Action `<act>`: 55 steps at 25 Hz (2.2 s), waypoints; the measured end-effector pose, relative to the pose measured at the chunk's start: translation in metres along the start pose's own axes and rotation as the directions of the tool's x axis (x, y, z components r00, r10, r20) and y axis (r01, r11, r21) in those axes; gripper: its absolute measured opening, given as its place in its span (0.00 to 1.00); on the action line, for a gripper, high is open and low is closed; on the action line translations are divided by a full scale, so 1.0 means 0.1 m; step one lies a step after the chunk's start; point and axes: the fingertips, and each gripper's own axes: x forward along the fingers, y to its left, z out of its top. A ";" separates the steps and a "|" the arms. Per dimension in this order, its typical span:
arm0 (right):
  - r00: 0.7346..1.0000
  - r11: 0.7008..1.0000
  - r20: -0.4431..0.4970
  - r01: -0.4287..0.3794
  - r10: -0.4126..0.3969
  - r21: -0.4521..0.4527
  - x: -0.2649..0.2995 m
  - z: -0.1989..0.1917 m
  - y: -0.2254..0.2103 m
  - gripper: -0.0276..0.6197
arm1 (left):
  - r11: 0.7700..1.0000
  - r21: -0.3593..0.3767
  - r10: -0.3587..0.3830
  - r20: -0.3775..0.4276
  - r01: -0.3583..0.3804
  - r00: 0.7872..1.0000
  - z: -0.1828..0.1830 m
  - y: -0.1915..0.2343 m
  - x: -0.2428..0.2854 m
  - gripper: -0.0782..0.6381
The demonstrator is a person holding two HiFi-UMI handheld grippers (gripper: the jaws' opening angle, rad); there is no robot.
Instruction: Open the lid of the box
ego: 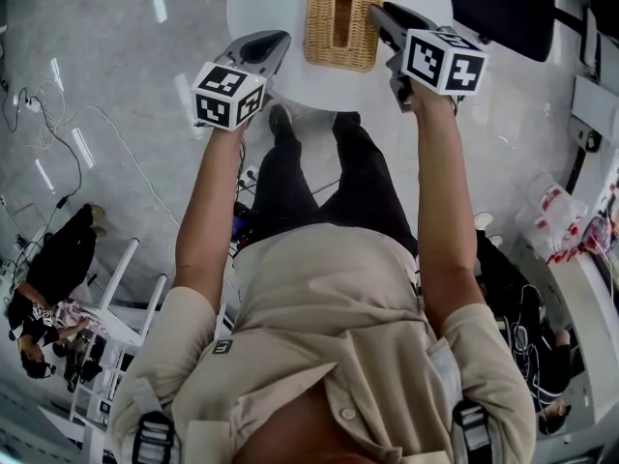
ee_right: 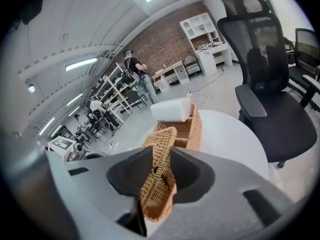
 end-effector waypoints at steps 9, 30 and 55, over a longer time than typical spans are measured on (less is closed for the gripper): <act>0.999 1.000 0.024 -0.021 0.021 -0.018 -0.11 0.10 0.19 0.16 | 0.999 0.024 -0.027 0.051 0.026 0.998 0.20 -0.16 -0.10 0.12; 0.996 0.993 0.038 -0.082 0.085 -0.082 -0.05 0.35 0.83 0.13 | 0.986 0.086 -0.154 0.140 0.143 0.978 0.64 -0.49 -0.43 0.13; 0.985 0.975 0.003 -0.168 0.170 -0.147 0.12 0.49 1.33 0.14 | 0.989 0.092 -0.120 0.049 0.115 0.992 0.71 -0.67 -0.52 0.36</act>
